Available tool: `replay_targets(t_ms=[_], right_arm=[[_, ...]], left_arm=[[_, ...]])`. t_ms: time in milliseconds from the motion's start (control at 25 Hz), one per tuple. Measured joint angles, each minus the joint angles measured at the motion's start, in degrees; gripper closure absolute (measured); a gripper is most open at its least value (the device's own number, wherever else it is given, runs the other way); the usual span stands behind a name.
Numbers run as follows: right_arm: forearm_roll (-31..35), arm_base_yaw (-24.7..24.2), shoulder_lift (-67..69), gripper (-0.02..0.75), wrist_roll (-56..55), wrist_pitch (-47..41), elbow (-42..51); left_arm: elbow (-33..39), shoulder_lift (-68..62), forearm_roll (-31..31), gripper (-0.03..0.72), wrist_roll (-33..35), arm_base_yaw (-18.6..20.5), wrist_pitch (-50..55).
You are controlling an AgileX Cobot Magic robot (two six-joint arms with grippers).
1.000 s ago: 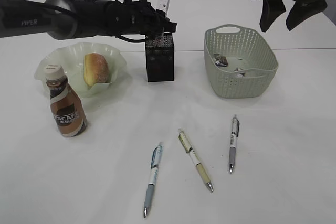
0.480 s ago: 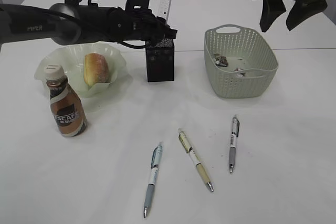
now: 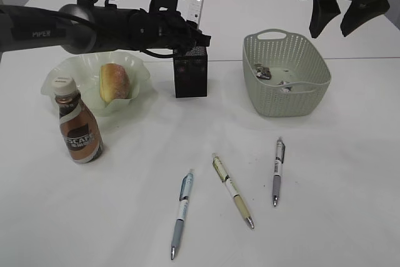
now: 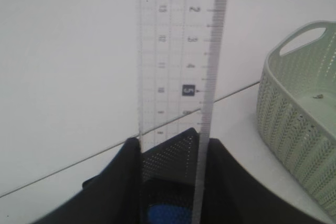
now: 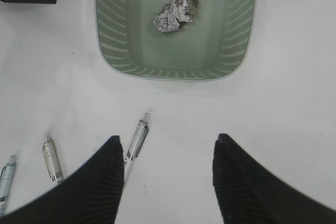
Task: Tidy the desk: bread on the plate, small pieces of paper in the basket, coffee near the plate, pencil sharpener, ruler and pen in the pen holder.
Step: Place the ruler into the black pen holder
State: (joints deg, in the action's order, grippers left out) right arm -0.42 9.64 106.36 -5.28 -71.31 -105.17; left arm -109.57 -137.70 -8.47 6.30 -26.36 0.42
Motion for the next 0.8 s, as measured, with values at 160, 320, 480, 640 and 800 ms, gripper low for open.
replay_targets(t_ms=[160, 320, 480, 640, 800], right_arm=[[0.0, 0.0, 0.0, 0.336, 0.0, 0.0, 0.0], [0.0, 0.0, 0.0, 0.336, 0.0, 0.0, 0.0], [0.0, 0.0, 0.0, 0.336, 0.0, 0.0, 0.0], [0.0, 0.0, 0.0, 0.333, 0.0, 0.0, 0.0], [0.0, 0.0, 0.0, 0.333, 0.1, 0.0, 0.0]], left_arm=[[0.0, 0.0, 0.0, 0.409, 0.0, 0.0, 0.0], [0.0, 0.0, 0.0, 0.377, 0.0, 0.0, 0.0], [0.0, 0.0, 0.2, 0.340, 0.0, 0.0, 0.0], [0.0, 0.0, 0.2, 0.320, 0.0, 0.0, 0.7], [0.0, 0.0, 0.2, 0.317, 0.0, 0.0, 1.4]])
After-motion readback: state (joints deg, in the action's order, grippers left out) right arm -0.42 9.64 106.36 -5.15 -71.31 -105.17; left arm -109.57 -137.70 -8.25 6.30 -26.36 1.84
